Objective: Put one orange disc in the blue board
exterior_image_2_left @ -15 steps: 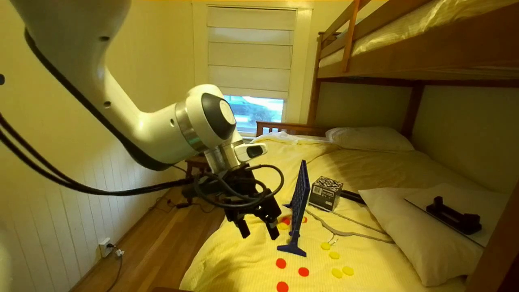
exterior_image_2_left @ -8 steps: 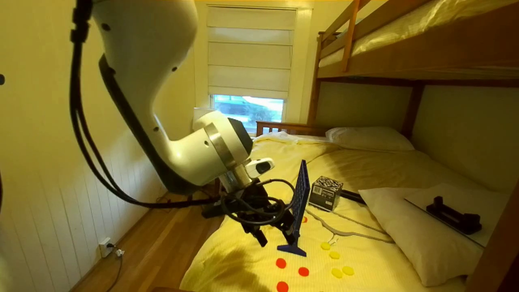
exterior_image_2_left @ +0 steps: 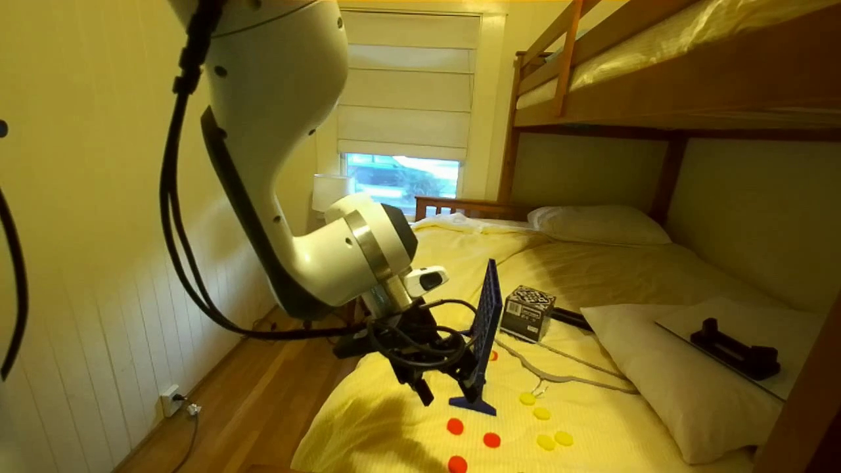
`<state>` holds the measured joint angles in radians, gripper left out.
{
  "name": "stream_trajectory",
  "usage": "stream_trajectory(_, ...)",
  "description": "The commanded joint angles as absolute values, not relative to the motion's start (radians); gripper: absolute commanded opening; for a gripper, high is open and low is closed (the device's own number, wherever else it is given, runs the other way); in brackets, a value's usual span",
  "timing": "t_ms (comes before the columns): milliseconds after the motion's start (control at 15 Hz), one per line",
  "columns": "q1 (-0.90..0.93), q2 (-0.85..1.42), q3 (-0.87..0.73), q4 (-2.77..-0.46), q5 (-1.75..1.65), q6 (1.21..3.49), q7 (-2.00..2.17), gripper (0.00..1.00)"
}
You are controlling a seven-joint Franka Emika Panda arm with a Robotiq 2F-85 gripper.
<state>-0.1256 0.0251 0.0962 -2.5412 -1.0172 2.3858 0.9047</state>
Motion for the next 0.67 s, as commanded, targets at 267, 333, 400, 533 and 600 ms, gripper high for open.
stream_trajectory(267, 0.001, 0.277, 0.035, -2.362, -1.042, 2.358, 0.937, 1.00)
stream_trajectory(333, 0.012, 0.307, 0.029, -2.339, -1.037, 2.356, 0.934, 1.00)
stream_trajectory(400, 0.024, 0.334, 0.023, -2.317, -1.032, 2.353, 0.933, 1.00)
stream_trajectory(533, 0.047, 0.384, 0.009, -2.272, -1.038, 2.344, 0.945, 1.00)
stream_trajectory(600, 0.055, 0.406, 0.003, -2.253, -1.039, 2.346, 0.952, 1.00)
